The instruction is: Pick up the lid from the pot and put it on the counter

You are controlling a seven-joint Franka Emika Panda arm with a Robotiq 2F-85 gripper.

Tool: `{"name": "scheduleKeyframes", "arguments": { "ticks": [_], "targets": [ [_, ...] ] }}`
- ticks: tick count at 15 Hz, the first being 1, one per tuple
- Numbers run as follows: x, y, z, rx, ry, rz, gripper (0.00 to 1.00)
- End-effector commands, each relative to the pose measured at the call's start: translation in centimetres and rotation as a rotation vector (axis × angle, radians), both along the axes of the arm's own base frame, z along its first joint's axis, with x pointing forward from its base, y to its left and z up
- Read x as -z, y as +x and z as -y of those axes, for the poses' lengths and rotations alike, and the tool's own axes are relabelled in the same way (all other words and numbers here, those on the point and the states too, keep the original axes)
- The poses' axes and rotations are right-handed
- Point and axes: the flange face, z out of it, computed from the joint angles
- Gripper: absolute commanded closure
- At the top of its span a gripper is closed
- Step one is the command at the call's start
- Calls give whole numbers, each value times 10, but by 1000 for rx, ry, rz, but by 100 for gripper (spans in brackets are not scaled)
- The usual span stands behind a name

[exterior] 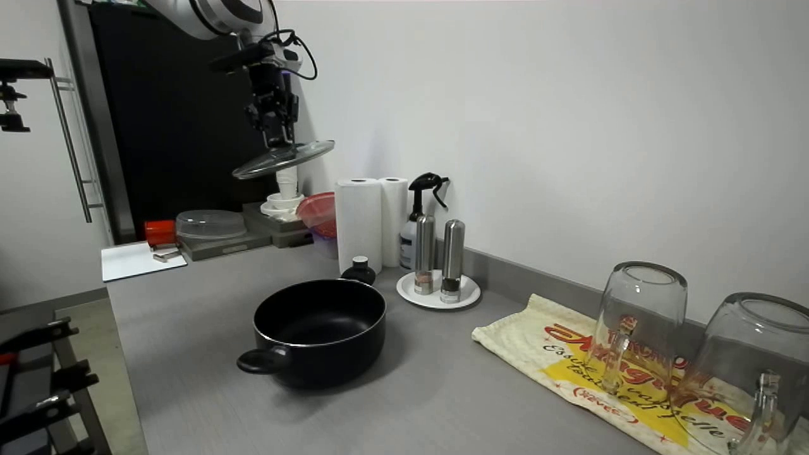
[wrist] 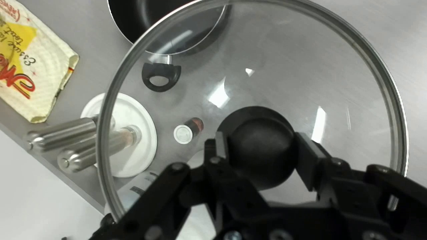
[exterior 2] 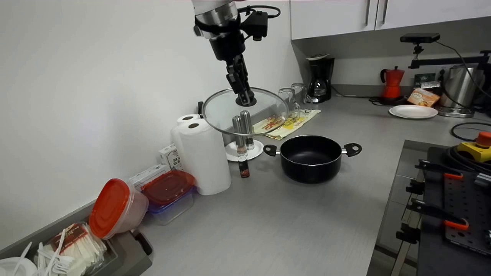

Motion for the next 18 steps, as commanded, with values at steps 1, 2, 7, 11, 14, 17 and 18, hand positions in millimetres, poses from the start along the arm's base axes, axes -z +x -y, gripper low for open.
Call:
{"name": "scheduleKeyframes", "arguments": {
  "ticks": [1, 2, 7, 11, 14, 17, 18],
  "targets": [
    [40, 25, -27, -38, -45, -25, 75],
    [62, 29, -30, -43, -53, -45, 75],
    [185, 34, -25, -32, -102, -207, 75],
    [249, 30, -27, -28, -109, -264, 75],
    [263, 31, -37, -10, -59, -259, 75],
    [261, 35, -44, -3, -14, -252, 75],
    [260, 36, -45, 4, 1, -250, 75]
  ]
}}
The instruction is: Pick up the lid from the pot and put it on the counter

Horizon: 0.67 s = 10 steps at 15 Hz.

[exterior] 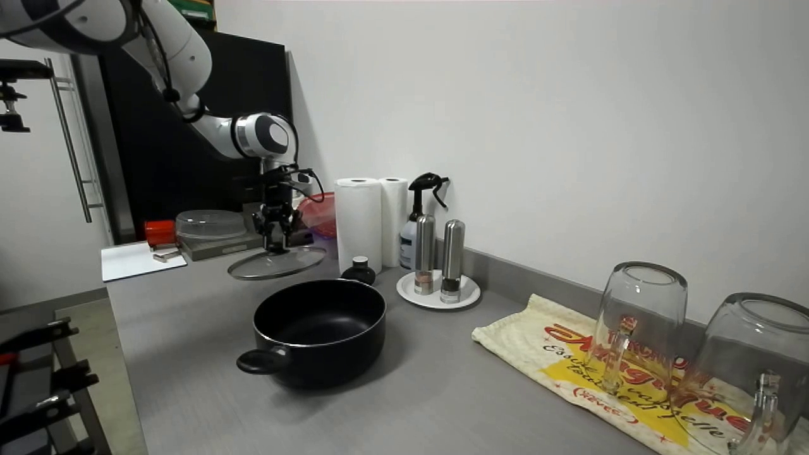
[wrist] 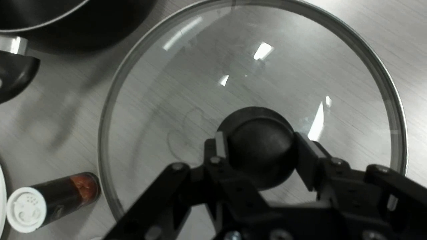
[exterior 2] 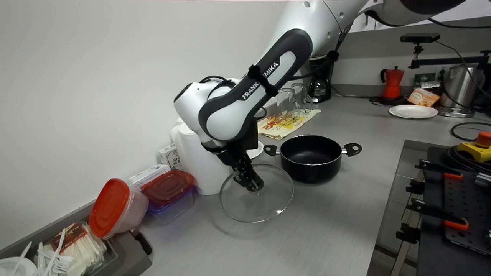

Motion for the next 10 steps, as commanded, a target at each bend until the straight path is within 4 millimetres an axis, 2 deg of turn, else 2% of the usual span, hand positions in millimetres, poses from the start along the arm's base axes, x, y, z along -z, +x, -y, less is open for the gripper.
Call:
{"name": "scheduleKeyframes", "arguments": {
  "ticks": [1, 4, 10],
  "targets": [
    [-13, 11, -10, 43, 54, 16, 75],
    [-7, 12, -9, 83, 95, -1, 75],
    [36, 1, -8, 131, 99, -63, 75]
  ]
}}
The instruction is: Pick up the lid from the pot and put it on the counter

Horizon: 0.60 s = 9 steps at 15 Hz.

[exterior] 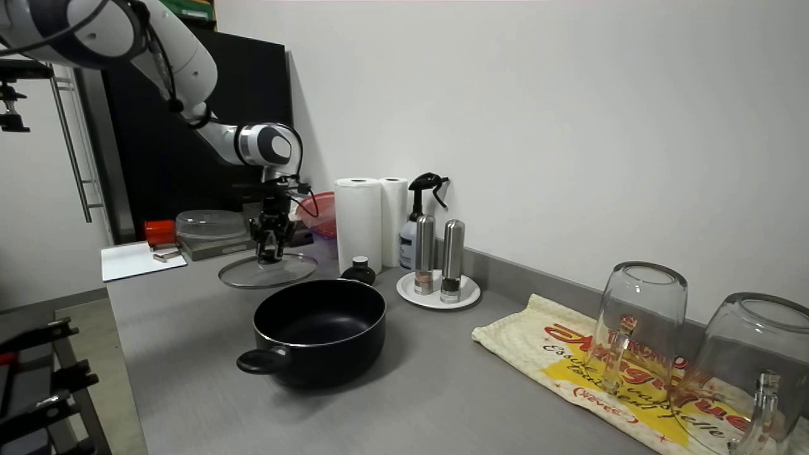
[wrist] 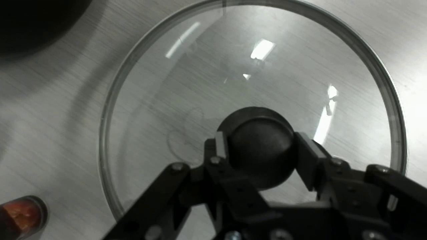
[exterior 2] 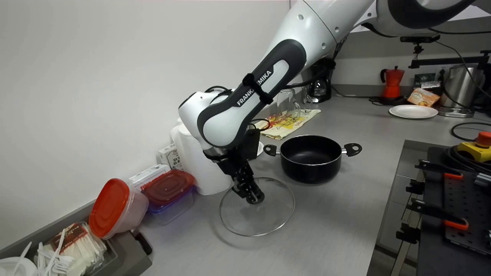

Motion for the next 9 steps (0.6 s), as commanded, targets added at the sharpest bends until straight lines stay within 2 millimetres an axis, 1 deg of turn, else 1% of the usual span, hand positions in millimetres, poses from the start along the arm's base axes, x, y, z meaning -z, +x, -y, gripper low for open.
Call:
{"name": "scheduleKeyframes", "arguments": {
  "ticks": [1, 5, 9],
  "targets": [
    [15, 3, -4, 54, 9, -15, 75],
    [37, 3, -1, 115, -8, -8, 75],
    [52, 6, 5, 174, -17, -1, 75]
  ]
}}
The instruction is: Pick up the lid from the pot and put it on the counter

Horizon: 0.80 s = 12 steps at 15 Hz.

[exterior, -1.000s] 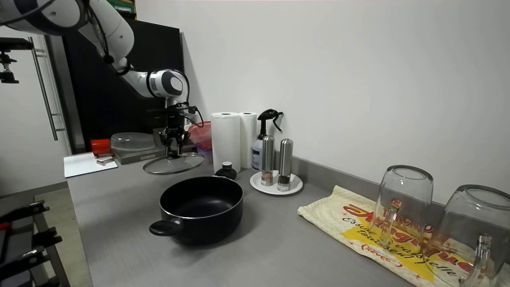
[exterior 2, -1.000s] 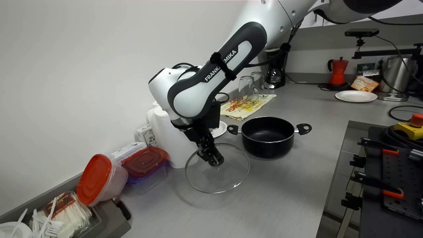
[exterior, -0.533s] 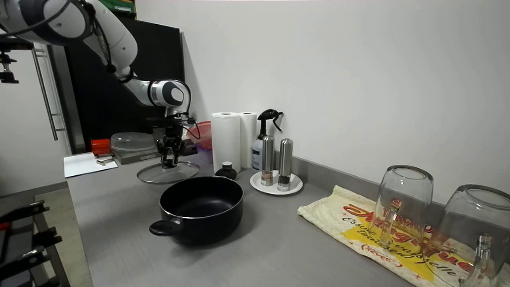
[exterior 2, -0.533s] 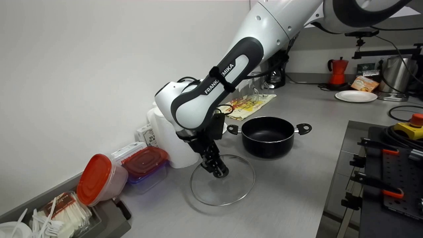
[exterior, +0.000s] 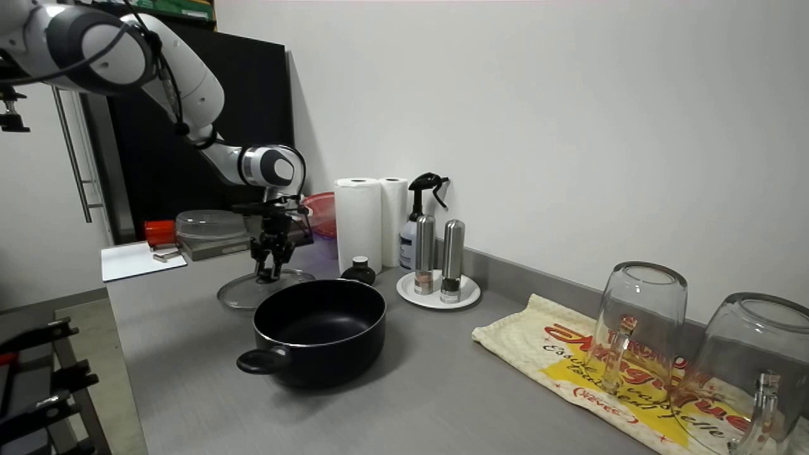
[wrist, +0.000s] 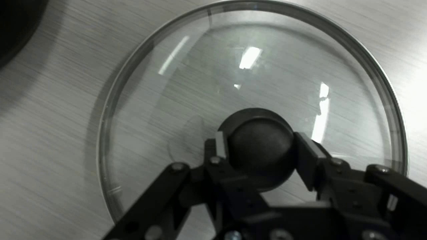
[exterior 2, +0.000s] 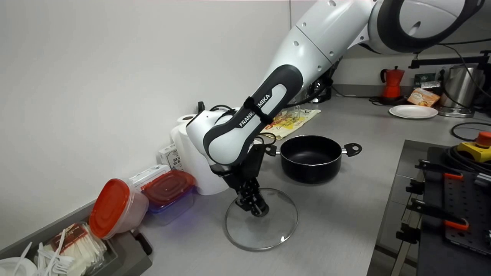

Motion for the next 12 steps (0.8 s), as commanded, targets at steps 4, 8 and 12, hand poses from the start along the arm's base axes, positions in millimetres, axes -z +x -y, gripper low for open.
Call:
{"name": "scheduleKeyframes", "arguments": {
  "ticks": [4, 8, 12],
  "targets": [
    [3, 7, 4, 41, 14, 3, 52],
    [3, 8, 5, 41, 15, 3, 25],
    [3, 6, 7, 34, 9, -6, 28]
  ]
}}
